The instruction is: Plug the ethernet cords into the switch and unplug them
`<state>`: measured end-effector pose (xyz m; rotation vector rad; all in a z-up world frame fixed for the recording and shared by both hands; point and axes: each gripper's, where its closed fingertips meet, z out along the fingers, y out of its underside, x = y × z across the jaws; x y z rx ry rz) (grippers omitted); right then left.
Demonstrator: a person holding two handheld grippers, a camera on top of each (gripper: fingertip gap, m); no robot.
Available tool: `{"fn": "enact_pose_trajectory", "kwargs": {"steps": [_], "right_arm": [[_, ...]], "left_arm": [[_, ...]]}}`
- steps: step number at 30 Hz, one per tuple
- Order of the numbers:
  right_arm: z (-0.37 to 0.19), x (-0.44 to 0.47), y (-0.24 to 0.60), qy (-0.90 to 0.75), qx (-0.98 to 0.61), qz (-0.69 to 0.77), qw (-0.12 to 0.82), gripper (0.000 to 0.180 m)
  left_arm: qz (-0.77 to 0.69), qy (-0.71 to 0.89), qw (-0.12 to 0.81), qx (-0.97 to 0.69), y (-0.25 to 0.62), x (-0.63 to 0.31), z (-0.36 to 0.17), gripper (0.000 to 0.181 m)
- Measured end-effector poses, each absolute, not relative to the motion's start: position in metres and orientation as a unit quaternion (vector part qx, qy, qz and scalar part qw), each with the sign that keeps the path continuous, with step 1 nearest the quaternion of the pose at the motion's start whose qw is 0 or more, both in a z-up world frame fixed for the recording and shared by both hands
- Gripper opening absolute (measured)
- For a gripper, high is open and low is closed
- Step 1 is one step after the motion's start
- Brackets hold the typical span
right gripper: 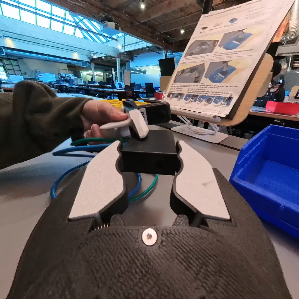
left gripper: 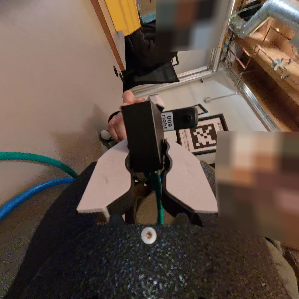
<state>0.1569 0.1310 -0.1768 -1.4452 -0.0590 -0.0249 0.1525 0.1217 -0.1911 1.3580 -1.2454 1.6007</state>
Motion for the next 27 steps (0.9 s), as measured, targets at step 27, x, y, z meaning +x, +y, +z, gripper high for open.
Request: {"fn": "enact_pose_trajectory", "kwargs": {"steps": [27], "right_arm": [[-0.192, 0.160, 0.143, -0.009, -0.708, -0.066, 0.704, 0.064]], "left_arm": [[0.547, -0.554, 0.238, 0.580, 0.134, 0.150, -0.191, 0.032]]}}
